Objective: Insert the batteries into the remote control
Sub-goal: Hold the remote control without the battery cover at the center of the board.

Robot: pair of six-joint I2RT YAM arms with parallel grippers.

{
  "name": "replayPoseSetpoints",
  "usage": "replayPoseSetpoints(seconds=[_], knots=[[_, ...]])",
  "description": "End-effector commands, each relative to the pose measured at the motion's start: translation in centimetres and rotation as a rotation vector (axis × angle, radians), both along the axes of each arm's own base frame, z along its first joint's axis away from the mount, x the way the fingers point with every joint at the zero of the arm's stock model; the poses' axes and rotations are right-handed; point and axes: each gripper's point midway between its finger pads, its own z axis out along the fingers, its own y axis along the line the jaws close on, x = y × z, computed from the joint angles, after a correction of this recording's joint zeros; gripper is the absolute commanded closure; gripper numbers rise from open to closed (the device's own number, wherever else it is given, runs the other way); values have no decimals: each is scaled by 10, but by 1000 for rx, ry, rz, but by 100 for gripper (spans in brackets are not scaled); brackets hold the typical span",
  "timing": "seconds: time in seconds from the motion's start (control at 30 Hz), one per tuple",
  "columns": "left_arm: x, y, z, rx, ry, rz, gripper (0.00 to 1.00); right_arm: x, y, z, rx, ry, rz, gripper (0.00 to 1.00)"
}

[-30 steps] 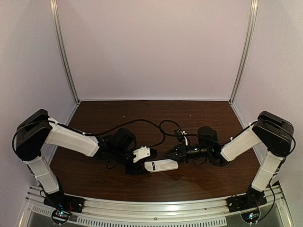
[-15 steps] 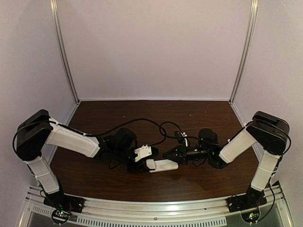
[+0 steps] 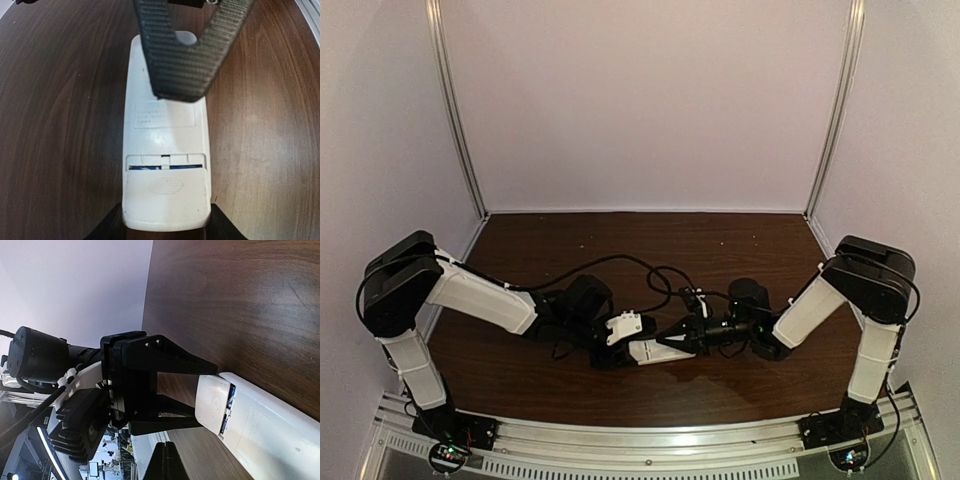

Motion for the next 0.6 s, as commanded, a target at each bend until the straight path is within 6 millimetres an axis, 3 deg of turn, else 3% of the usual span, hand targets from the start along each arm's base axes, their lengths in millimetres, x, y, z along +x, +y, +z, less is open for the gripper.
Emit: replayPoseSetpoints(seconds=[0.0,0.23,0.57], knots=[[5,-10,8,-35,-13,7,66,1,7,6,37,-9,6,100],[4,-13,21,-76,-24,0,66,3,7,9,49,-8,0,100],[3,-17,23,-80,-44,-7,64,2,8,6,44,-4,4,100]])
